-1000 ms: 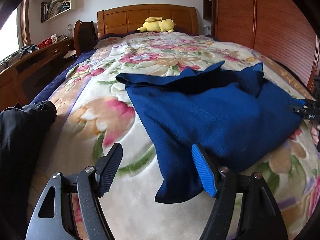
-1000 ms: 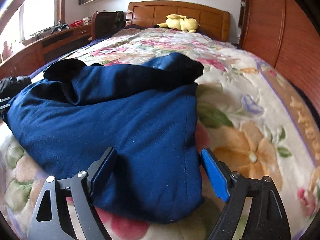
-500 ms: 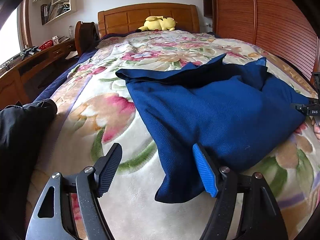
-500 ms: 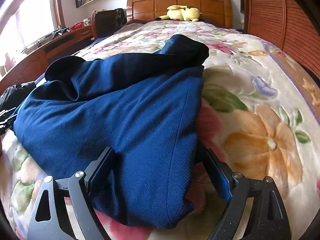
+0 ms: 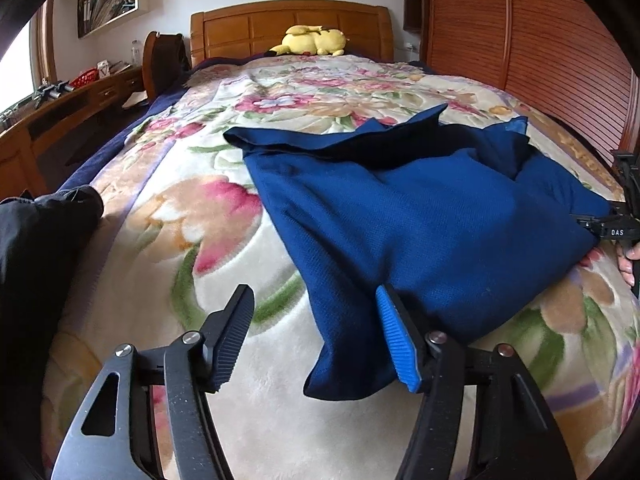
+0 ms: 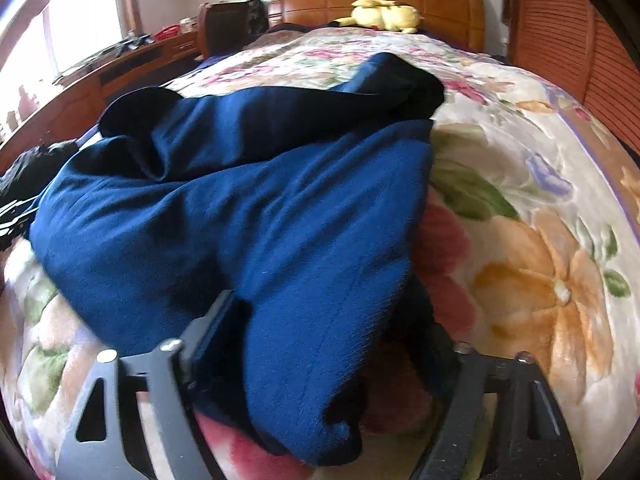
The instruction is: Fold large clothes
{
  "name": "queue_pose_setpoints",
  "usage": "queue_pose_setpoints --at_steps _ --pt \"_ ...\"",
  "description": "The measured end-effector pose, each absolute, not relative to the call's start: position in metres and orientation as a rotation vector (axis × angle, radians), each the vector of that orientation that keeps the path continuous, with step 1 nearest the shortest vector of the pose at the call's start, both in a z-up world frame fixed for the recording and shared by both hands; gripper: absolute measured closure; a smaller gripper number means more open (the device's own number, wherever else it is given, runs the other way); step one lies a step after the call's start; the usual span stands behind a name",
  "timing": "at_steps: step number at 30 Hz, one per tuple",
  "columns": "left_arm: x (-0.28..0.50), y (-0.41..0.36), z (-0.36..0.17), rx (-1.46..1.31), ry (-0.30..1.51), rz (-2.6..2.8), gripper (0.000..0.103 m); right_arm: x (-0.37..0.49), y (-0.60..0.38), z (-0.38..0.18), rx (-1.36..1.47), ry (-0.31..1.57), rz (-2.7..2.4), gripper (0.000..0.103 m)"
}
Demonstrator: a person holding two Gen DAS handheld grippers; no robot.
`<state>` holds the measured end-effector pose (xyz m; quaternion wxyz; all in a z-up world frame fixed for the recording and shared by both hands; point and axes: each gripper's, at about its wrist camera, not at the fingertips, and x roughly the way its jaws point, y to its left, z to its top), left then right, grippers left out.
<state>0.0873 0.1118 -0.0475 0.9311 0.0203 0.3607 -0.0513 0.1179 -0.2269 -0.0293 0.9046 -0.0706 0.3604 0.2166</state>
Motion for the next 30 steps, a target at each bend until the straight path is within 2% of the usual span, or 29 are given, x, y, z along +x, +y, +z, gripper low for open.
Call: queue_pose_setpoints --at_steps 4,5,6,8,9,11,14,23,30 --pt "0.085 0.107 -0.047 0.055 0.754 -0.085 0.041 0.115 -0.219 -0.028 -0.191 0.741 0.462 0.046" --pt "0.086 0.107 -0.048 0.051 0.761 -0.104 0.049 0.115 -0.218 -0.028 -0.199 0.74 0.462 0.05" --pt "0.086 0.107 -0.048 0.042 0.766 -0.123 0.065 0.115 -0.216 -0.027 -0.207 0.74 0.463 0.053" --pt "0.085 0.104 -0.048 0.021 0.78 -0.187 0.088 0.111 -0.211 -0.024 -0.234 0.728 0.46 0.065" --pt "0.084 0.102 -0.047 0.034 0.771 -0.177 0.091 0.109 -0.209 -0.021 -0.246 0.72 0.451 0.073" --pt "0.079 0.099 -0.042 0.046 0.754 -0.176 0.095 0.104 -0.207 -0.015 -0.258 0.702 0.437 0.08" --pt "0.066 0.1 -0.03 0.034 0.711 -0.166 0.096 0.094 -0.208 -0.006 -0.264 0.666 0.421 0.083" --pt "-0.004 0.102 0.003 0.012 0.604 -0.188 0.097 0.038 -0.213 0.021 -0.291 0.61 0.452 0.085" --pt "-0.064 0.105 0.007 0.002 0.597 -0.23 0.097 -0.023 -0.241 0.019 -0.269 0.626 0.508 0.085"
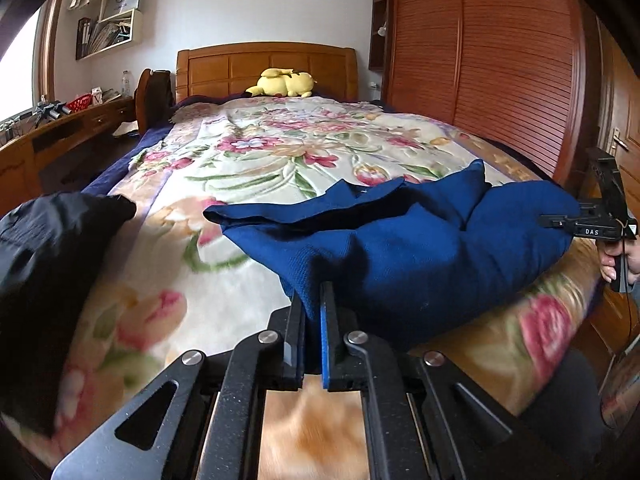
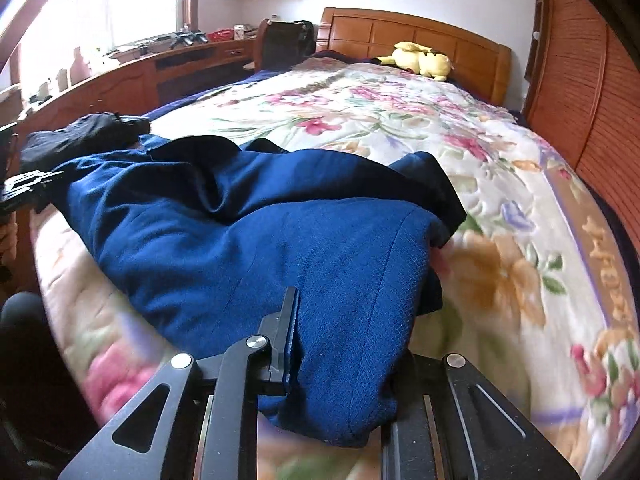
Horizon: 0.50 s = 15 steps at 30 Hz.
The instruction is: Fold large clothes
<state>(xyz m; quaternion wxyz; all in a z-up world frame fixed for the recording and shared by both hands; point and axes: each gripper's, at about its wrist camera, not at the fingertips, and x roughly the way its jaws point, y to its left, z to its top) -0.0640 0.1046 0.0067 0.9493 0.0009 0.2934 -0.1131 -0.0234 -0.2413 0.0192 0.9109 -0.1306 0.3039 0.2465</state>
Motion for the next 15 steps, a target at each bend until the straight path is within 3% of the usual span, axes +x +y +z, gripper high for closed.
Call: queue_pose_setpoints --at_steps 10,13,15 --pt "-0.067 0.102 -0.005 0.019 0.64 -0.177 0.093 -0.036 -0.239 0.014 -0.321 0.662 0.475 0.079" --pt "-0.076 0.103 0.001 0.028 0.621 -0.161 0.083 -0.039 -0.233 0.018 -0.329 0.667 0.454 0.07" --pt "-0.08 0.106 0.01 0.026 0.591 -0.147 0.071 -0.045 -0.233 0.02 -0.337 0.665 0.444 0.065"
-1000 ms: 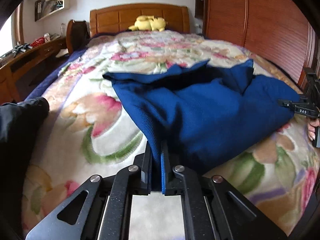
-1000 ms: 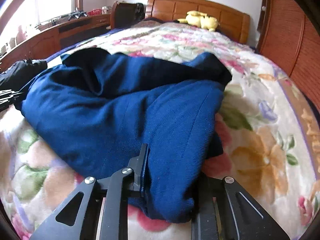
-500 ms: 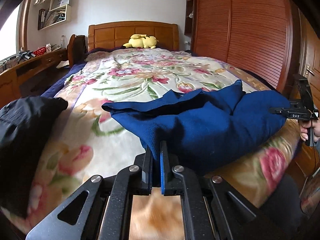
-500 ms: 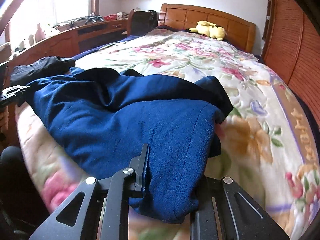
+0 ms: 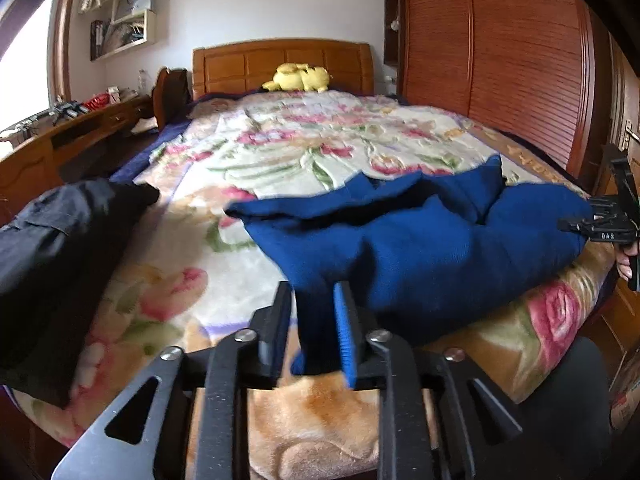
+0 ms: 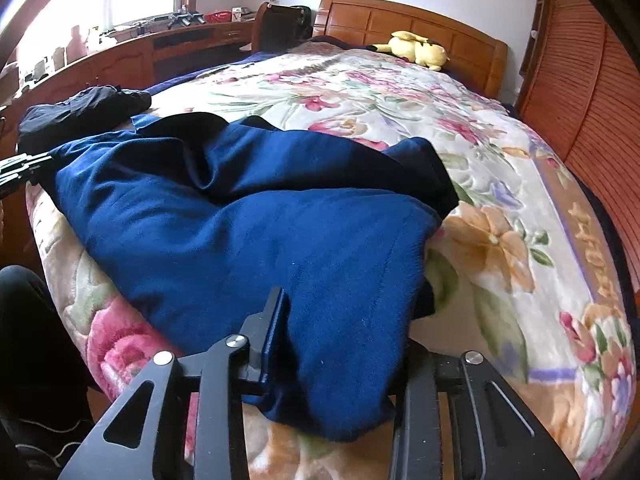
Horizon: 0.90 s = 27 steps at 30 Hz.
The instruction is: Fold large clothes
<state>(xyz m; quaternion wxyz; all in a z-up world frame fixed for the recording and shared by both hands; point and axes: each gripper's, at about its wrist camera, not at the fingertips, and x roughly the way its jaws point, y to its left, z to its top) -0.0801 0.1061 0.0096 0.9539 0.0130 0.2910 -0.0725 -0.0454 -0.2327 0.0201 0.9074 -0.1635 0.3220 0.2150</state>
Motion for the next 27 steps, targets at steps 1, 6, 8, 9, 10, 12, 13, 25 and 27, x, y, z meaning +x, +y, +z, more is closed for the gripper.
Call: queue_pose_setpoints --at_steps 1,6,8,9,10,12,13,25,27 --pt "-0.082 0.108 0.014 0.021 0.576 -0.145 0.066 -0.051 -0.232 0.023 -0.345 0.657 0.435 0.061" --pt "-0.075 0.11 0.032 -0.017 0.529 -0.161 0.022 -0.064 -0.239 0.04 -0.337 0.607 0.401 0.041" --pt "-0.067 0.108 0.038 -0.032 0.516 -0.166 0.022 -0.067 -0.239 0.048 -0.337 0.573 0.391 0.04" --pt "-0.063 0.107 0.039 -0.034 0.51 -0.168 0.022 -0.067 -0.237 0.053 -0.336 0.56 0.392 0.04" --pt "-0.062 0.105 0.04 -0.032 0.503 -0.164 0.022 -0.067 -0.235 0.056 -0.333 0.549 0.395 0.04" --pt "-0.055 0.099 0.038 -0.017 0.493 -0.145 0.022 -0.064 -0.226 0.061 -0.333 0.531 0.412 0.04" --pt "-0.053 0.096 0.037 -0.013 0.493 -0.142 0.022 -0.061 -0.22 0.063 -0.341 0.522 0.423 0.04" --pt "-0.041 0.087 0.012 0.01 0.5 -0.146 0.022 0.005 -0.103 0.055 -0.412 0.576 0.593 0.04" --pt "-0.039 0.088 0.006 0.009 0.514 -0.153 0.022 0.02 -0.083 0.049 -0.425 0.6 0.611 0.04"
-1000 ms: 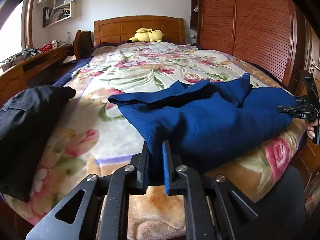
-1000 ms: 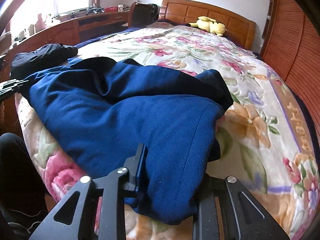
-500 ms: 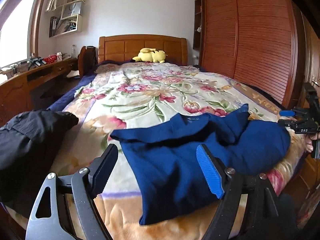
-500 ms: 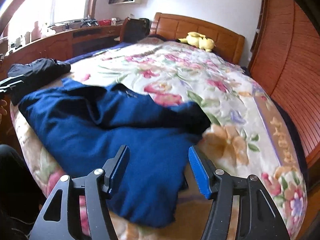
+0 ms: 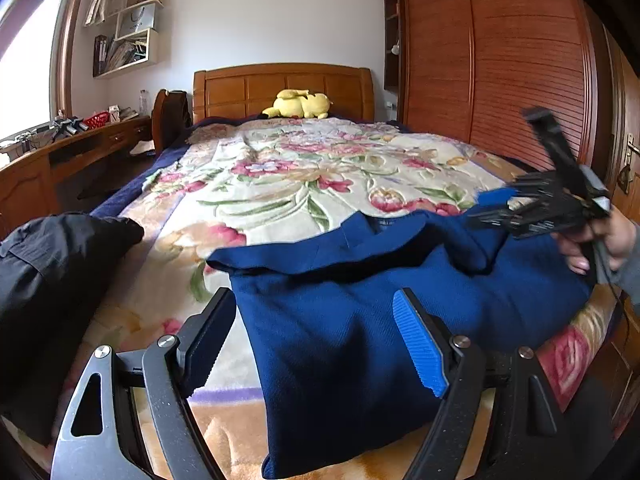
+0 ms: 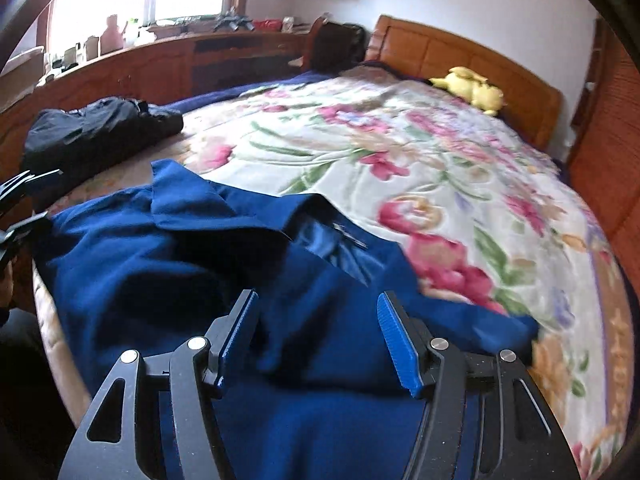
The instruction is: Fold large clothes
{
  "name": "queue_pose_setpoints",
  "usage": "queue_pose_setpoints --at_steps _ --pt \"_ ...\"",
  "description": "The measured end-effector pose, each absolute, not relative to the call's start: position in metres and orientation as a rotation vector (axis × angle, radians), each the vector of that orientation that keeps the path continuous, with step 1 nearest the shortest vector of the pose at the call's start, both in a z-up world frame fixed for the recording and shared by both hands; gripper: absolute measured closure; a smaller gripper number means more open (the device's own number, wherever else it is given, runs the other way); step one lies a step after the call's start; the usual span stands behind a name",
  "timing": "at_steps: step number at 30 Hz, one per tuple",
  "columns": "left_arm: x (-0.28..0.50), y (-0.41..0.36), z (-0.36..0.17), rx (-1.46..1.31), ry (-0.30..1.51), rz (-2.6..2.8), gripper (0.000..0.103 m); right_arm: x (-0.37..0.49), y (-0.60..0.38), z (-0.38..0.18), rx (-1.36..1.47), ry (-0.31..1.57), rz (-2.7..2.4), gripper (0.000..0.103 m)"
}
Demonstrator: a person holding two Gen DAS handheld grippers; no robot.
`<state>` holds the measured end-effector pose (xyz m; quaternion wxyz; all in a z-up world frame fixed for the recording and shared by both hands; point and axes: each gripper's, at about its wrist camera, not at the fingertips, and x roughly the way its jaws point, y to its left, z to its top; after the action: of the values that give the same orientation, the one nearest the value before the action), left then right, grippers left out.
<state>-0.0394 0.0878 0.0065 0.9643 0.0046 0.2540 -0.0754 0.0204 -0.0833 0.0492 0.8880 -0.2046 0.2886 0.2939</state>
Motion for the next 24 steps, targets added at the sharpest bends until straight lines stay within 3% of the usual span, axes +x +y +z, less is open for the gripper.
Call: queue_pose_setpoints --at_steps 13,15,17,19,24 --pt "-0.034 0.092 -0.014 0.016 0.571 -0.184 0.022 0.095 -0.019 0.029 -0.497 0.773 0.698 0.04" --pt "-0.034 0.091 -0.015 0.02 0.575 -0.186 0.022 0.099 -0.016 0.027 -0.51 0.785 0.716 0.058" --pt "-0.035 0.091 -0.015 0.022 0.576 -0.188 0.022 0.099 -0.013 0.025 -0.542 0.788 0.732 0.085" --pt "-0.035 0.09 -0.015 0.022 0.575 -0.187 0.022 0.095 -0.011 0.027 -0.586 0.751 0.734 0.094" --pt "-0.035 0.09 -0.015 0.021 0.577 -0.183 0.022 0.1 -0.01 0.05 -0.558 0.606 0.642 0.095"
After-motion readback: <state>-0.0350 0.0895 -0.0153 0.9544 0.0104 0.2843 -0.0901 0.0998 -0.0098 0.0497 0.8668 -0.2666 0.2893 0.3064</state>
